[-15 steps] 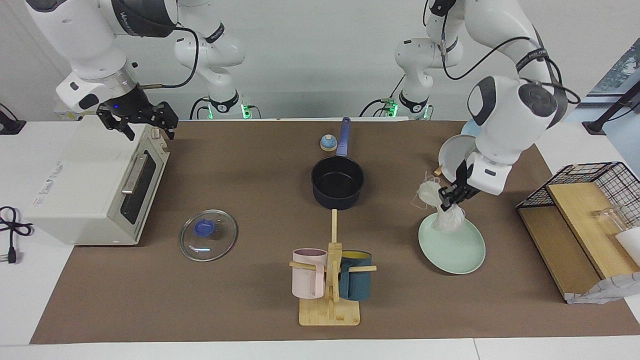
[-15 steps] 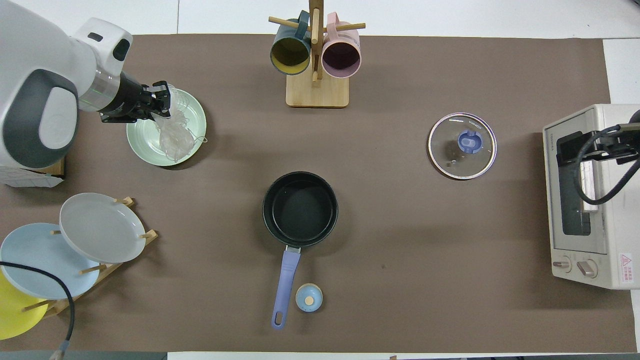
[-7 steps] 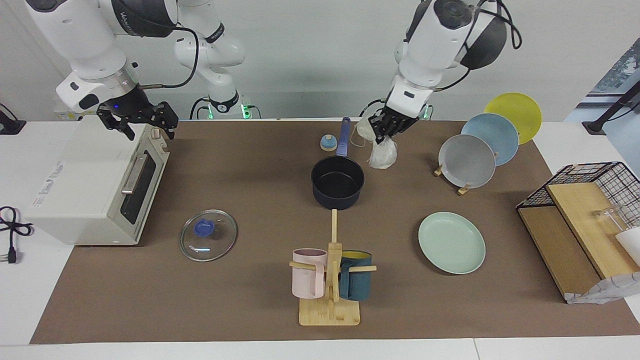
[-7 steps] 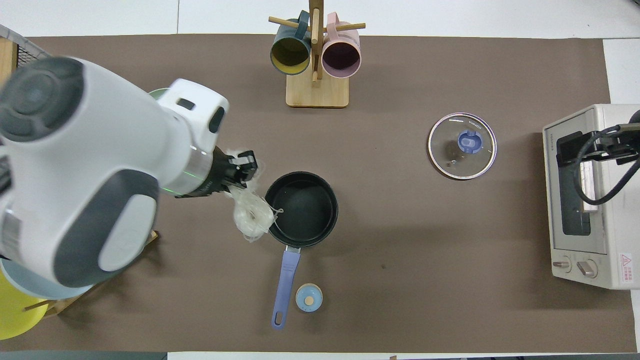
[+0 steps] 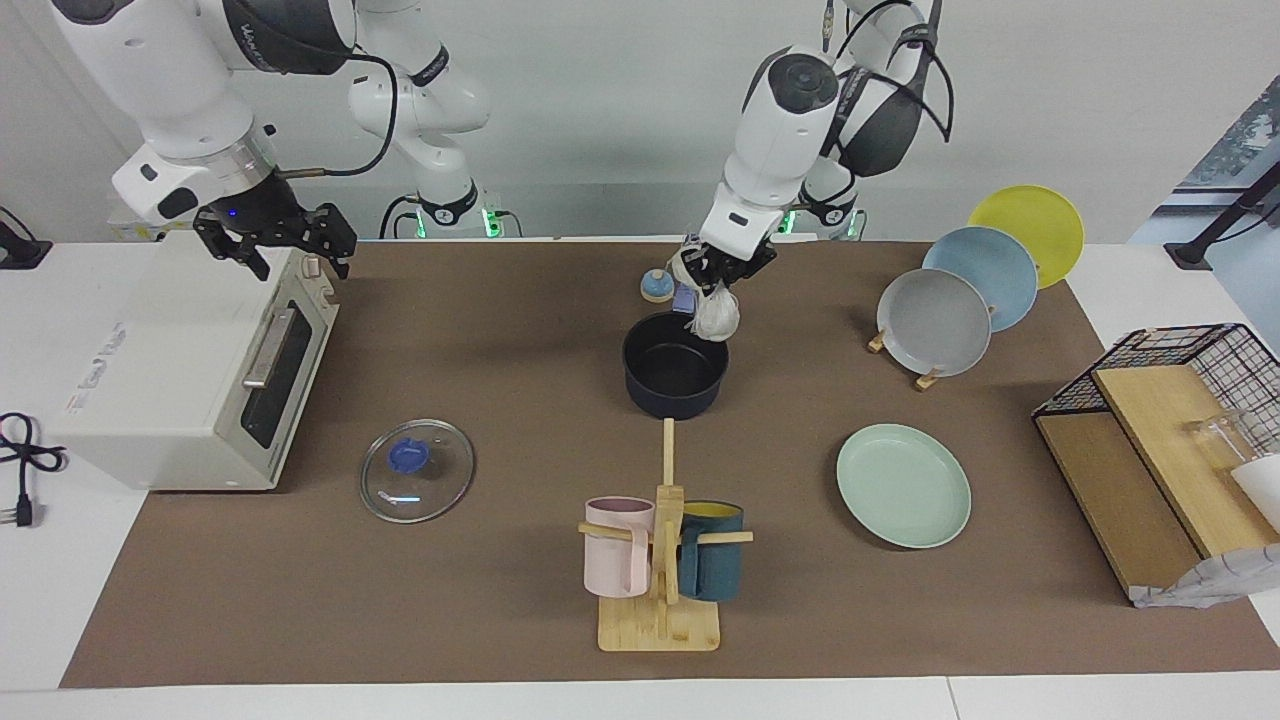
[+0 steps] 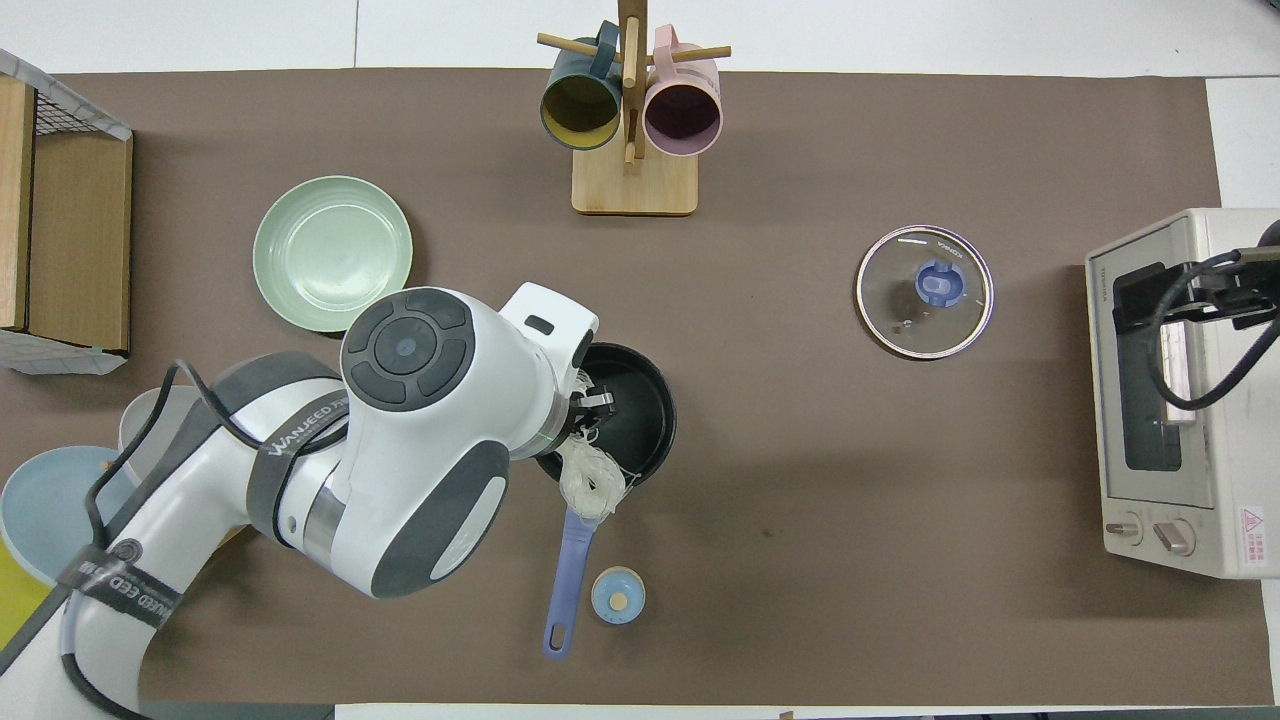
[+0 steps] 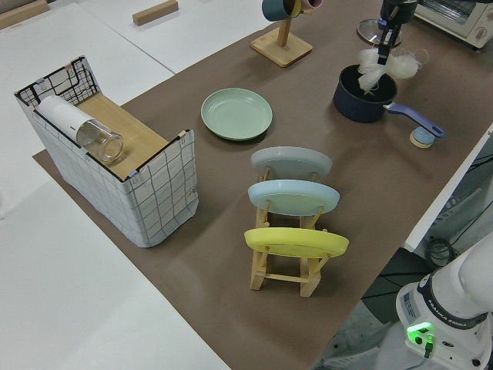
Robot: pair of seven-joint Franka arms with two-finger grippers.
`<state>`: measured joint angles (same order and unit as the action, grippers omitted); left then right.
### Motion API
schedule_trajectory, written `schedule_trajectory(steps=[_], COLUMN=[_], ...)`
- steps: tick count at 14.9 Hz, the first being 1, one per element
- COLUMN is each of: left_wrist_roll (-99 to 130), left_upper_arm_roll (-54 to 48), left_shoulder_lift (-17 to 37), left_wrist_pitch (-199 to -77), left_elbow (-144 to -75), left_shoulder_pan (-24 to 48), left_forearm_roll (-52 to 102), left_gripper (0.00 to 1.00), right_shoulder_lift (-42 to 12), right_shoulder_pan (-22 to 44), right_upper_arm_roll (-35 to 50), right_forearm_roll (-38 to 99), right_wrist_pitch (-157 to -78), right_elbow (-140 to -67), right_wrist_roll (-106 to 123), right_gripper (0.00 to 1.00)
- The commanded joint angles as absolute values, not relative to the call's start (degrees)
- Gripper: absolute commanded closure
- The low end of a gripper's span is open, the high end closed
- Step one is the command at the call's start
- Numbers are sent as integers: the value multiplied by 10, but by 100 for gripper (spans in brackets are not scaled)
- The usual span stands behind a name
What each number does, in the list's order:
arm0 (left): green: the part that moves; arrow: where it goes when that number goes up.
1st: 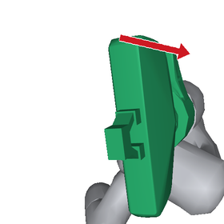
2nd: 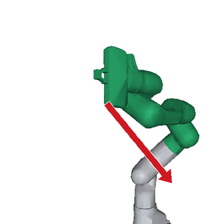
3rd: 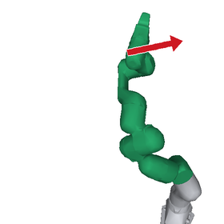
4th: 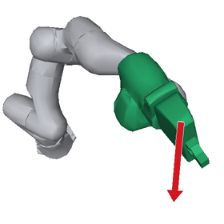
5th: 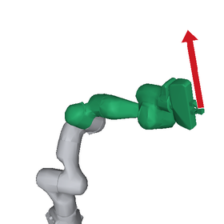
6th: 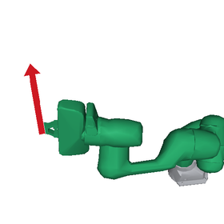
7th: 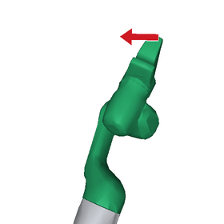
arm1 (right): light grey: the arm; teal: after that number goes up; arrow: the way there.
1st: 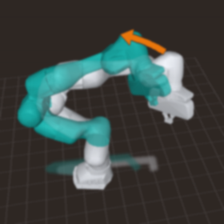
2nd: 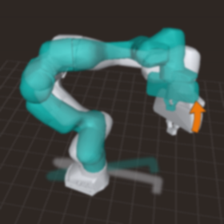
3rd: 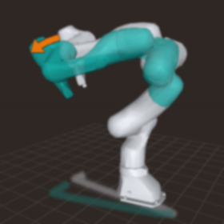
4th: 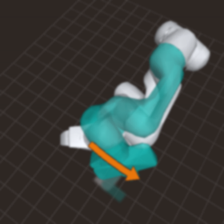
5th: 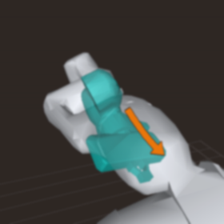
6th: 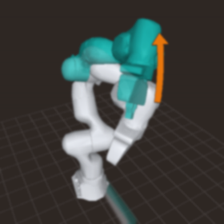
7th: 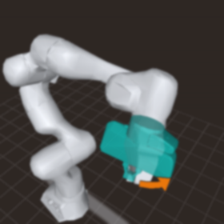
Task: Transfer vermicelli from plate to pot
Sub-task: 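Carry the vermicelli with the left gripper over the black saucepan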
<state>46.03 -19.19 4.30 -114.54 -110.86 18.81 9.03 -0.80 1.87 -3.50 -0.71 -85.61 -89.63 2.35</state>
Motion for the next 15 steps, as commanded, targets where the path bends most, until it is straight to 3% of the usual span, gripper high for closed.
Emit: schedule_trajectory(steps=[1,15], left_wrist_roll=[462,454], left_upper_arm_roll=[-183,-181], left_shoulder_lift=[59,123], left_wrist_pitch=[-1172,-1267], left_elbow=[-1112,-1144], left_shoulder_pan=[194,212], left_forearm_roll=[99,91], left_gripper=[100,100], right_shoulder_lift=[-2,7], right_shoulder_pan=[16,17], right_upper_arm_roll=[-33,-33], right_forearm_roll=[7,8], right_wrist_pitch=[-850,-876], right_elbow=[-902,-926], right_wrist_roll=[17,9], right_gripper=[0,0])
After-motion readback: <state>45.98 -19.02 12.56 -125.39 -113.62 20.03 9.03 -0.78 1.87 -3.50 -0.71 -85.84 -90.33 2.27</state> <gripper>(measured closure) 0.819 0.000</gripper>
